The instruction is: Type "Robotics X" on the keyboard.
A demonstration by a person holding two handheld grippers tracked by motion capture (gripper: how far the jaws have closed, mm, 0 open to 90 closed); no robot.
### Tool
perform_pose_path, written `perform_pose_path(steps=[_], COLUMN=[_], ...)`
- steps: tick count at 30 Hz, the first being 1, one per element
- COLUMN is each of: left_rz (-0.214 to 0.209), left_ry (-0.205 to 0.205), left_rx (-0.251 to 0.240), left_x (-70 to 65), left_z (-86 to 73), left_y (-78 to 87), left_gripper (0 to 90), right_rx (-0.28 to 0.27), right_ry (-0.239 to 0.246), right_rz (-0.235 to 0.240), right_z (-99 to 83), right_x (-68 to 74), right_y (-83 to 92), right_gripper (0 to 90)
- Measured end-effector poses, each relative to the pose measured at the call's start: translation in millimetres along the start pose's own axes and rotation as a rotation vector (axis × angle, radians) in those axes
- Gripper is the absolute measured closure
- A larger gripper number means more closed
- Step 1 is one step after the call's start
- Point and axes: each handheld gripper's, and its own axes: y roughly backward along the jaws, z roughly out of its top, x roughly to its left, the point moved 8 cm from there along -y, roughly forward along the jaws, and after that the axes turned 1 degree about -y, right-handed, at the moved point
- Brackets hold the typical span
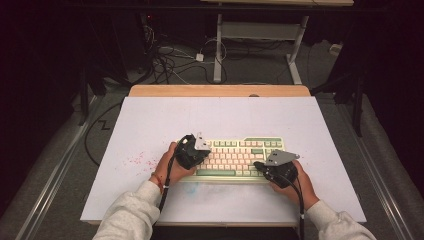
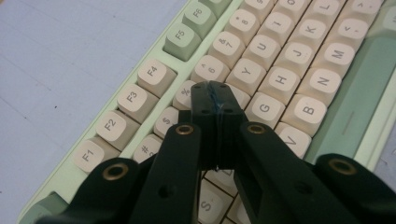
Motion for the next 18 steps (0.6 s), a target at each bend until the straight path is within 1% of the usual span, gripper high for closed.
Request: perform_pose_path(steps=[2,5,6,7,9,10,11,12,15,16,17,18], left_rz=[0.005,0.005,0.014,0.014,0.023,0.032,0.042,0.042,0.058,0.062,0.078,0.078], left_ry=[-0.004,-0.006,-0.01,-0.01,-0.019,-0.02,-0.025,-0.025,-0.031,-0.032,-0.034,-0.034], left_rx=[0.009,0.004,-0.017,-0.017,-0.034,-0.046,-0.062,-0.062,-0.088,-0.093,-0.108,-0.108], left_x=[0.0,-0.7,-0.6,-0.6,-0.4,-0.1,0.5,0.5,1.4,1.9,3.1,3.1], left_z=[-1.0,-0.1,2.3,2.3,5.0,6.3,7.6,7.6,7.6,7.1,6.0,6.0], left_y=[-1.4,-0.7,2.9,2.9,8.8,12.2,18.9,18.9,27.9,30.2,34.9,34.9], left_gripper=[87.4,86.4,86.2,86.3,86.2,85.9,85.4,84.7,83.8,80.7,79.4,77.6], right_rx=[0.0,0.004,0.003,0.006,0.008,-0.021,-0.035,-0.045,-0.054,-0.06,-0.061,-0.061], right_ry=[0.0,0.0,0.004,0.011,0.02,0.015,0.012,0.007,0.02,0.013,0.012,0.012], right_rz=[0.0,-0.001,-0.002,-0.004,-0.008,-0.012,-0.014,-0.016,-0.021,-0.023,-0.023,-0.023], right_z=[0.0,0.1,0.7,1.2,1.8,6.1,8.4,10.6,13.0,13.8,13.7,13.7], right_x=[0.0,0.3,-0.1,0.1,0.0,-0.6,-0.8,-0.9,-1.6,-1.9,-2.4,-2.4], right_y=[0.0,0.2,0.1,0.6,1.8,7.2,10.6,13.4,17.5,20.1,20.9,20.9], right_gripper=[90.0,90.0,90.0,90.0,90.0,90.0,90.0,90.0,90.0,90.0,90.0,90.0])
